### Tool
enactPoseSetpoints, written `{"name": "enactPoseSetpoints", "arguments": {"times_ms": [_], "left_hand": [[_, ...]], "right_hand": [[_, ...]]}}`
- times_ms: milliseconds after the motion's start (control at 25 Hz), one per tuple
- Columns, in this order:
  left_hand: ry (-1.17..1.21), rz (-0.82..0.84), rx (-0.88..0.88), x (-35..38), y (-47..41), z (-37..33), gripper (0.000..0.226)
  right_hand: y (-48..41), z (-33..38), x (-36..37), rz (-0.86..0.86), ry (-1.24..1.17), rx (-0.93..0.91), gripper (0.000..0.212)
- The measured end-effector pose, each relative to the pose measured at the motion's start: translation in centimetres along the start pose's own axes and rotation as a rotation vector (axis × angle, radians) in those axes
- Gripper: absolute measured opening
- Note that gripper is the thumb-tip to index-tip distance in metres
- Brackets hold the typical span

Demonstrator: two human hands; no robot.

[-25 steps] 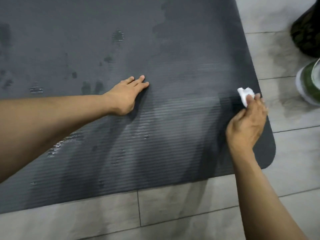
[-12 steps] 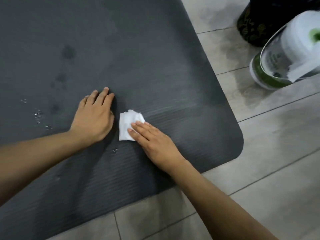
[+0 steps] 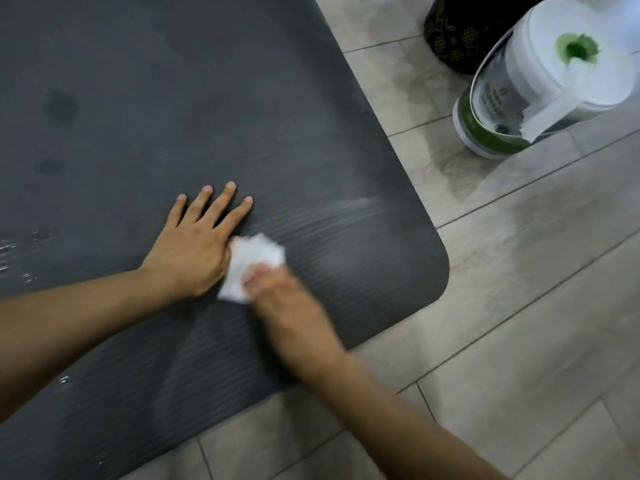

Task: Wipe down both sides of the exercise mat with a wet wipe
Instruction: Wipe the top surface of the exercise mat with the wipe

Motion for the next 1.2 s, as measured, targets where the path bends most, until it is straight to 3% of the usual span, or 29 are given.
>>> {"name": "enactPoseSetpoints", "arguments": {"times_ms": [40,120,160,280,400,480,600,680,760,920,1000,1080,1200], "left_hand": [[0.004,-0.002,-0.001,0.0,0.0,0.0,0.060],[0.009,0.008,-0.015,-0.1,0.1,-0.2,0.062],[0.008,0.014,-0.031,-0.1,0.1,-0.3,0.063],[-0.009,0.018,-0.043,0.0,0.0,-0.2,0.063],[0.001,0.029,-0.037,-0.1,-0.1,-0.2,0.064],[-0.013,0.042,-0.043,-0.2,-0.1,-0.2,0.063],[-0.016,0.018,-0.054,-0.5,0.0,-0.7,0.063],[-0.018,0.027,-0.051,-0.9,0.1,-0.7,0.064],[-0.027,0.053,-0.052,-1.1,0.1,-0.7,0.064],[-0.110,0.141,-0.070,-0.6,-0.1,-0.8,0.066],[-0.120,0.142,-0.071,-0.5,-0.2,-1.0,0.067],[-0.114,0.107,-0.065,-0.5,-0.1,-1.3,0.067],[-0.104,0.034,-0.068,-0.3,0.3,-1.5,0.068]], "right_hand": [[0.0,3.1,1.2,0.101,-0.023,-0.146,0.044],[0.5,2.0,0.8,0.156,-0.005,-0.209,0.046],[0.8,-1.2,-0.6,0.082,0.056,-0.122,0.046],[4.7,-13.6,-7.7,-0.188,0.218,0.441,0.044],[6.8,-18.5,-10.7,-0.270,0.230,0.809,0.047],[4.1,-14.4,-8.3,-0.277,0.175,0.694,0.048],[0.0,-0.5,-0.6,0.027,0.082,0.011,0.047],[0.4,4.5,1.5,0.216,0.002,-0.278,0.046],[1.3,0.3,-0.7,0.118,-0.015,-0.202,0.045],[8.9,-15.2,-10.5,-0.225,0.159,0.650,0.047],[10.9,-16.5,-11.5,-0.293,0.161,0.816,0.047],[8.9,-12.3,-8.9,-0.312,0.081,0.640,0.044],[5.7,0.9,-1.6,-0.061,-0.039,0.020,0.043]]}}
Point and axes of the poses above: each hand's wrist, its own y-axis away from the middle knuckle, its own x-axis out of the palm, z = x × y, the point moved 6 cm from there along -y, towards the middle knuckle, and after that the axes turned 9 degrees about -x, right-handed, at the moved point
